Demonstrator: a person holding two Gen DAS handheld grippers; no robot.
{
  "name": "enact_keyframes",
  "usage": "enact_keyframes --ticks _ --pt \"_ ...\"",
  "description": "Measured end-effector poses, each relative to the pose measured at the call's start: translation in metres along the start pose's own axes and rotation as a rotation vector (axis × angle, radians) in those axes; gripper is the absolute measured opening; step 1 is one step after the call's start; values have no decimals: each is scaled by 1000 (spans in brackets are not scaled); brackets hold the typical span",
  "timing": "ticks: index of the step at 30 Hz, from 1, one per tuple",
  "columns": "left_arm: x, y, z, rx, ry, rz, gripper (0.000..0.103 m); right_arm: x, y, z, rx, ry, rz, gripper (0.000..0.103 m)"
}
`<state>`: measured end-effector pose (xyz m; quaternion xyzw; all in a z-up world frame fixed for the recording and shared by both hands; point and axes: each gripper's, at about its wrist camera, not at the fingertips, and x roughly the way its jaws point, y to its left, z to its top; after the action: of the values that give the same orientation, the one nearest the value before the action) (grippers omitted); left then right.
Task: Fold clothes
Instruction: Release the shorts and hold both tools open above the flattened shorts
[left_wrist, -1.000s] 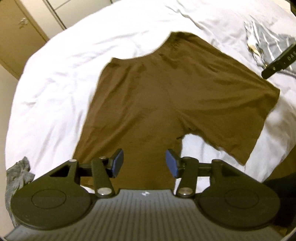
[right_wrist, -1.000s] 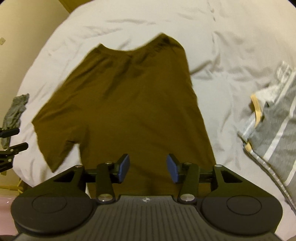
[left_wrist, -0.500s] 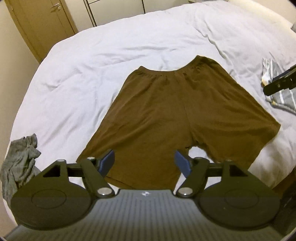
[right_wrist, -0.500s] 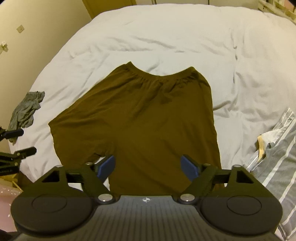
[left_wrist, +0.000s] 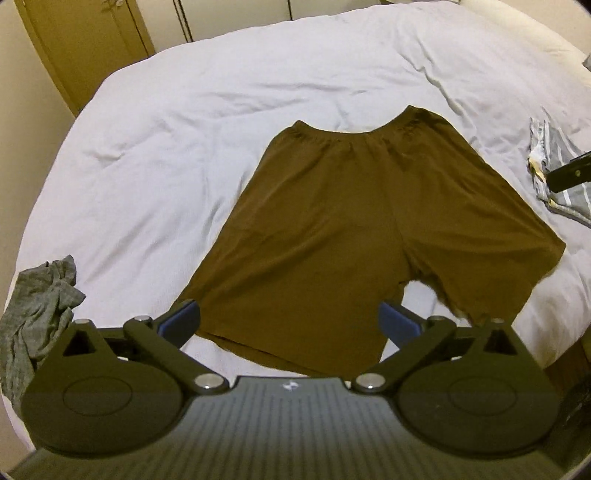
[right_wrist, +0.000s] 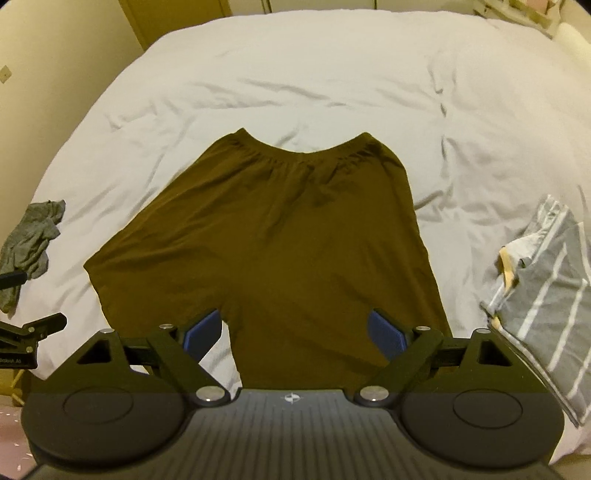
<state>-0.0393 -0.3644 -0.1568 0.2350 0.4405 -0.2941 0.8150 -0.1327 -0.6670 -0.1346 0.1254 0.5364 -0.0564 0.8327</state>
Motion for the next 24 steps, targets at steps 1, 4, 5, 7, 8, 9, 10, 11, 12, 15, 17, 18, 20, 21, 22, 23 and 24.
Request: enact_keyframes --ticks 1,4,5,7,8,9,10,11,12,15,17,18,20,21,22,23,24 --pt "0 2 -1 6 -1 -6 102 -1 3 -2 6 1 -12 88" --pt "-2 9 -5 28 -6 -23 102 -2 11 -6 32 5 -30 88" --pt "-2 11 -6 34 -10 -26 102 -3 13 -7 35 7 -32 88" --pt "-4 17 -8 40 -14 -30 102 -3 21 -9 37 5 -34 88" --pt "-4 19 -9 42 -15 -32 102 -4 25 -10 38 4 -35 88" --pt "-4 22 -9 44 -15 -35 102 -4 28 -10 39 3 -36 88" --pt "-5 25 -10 46 -16 -36 102 -3 32 -11 41 2 -36 88" --pt "-6 28 -11 50 -18 -37 102 -3 36 -12 45 1 -38 88" --pt "-6 30 -12 53 -19 -38 102 -3 40 -13 49 1 -38 88" --pt "-7 41 -14 61 -20 -42 102 -2 51 -15 64 0 -38 88" --pt "-7 47 -15 72 -21 -46 102 -1 60 -18 76 -2 -40 88" --pt "-7 51 -15 78 -21 -50 102 -1 64 -19 83 -3 -41 88" --pt "-8 58 -17 94 -23 -58 102 1 74 -22 96 -4 -43 88" --pt "-8 62 -18 103 -24 -62 102 1 80 -24 102 -5 -44 88" --pt "-9 66 -19 110 -25 -65 102 1 85 -26 107 -5 -45 88" --pt "-9 71 -20 115 -28 -68 102 2 91 -28 112 -6 -48 88" --pt "-10 76 -21 120 -31 -72 102 2 96 -29 116 -7 -50 88"
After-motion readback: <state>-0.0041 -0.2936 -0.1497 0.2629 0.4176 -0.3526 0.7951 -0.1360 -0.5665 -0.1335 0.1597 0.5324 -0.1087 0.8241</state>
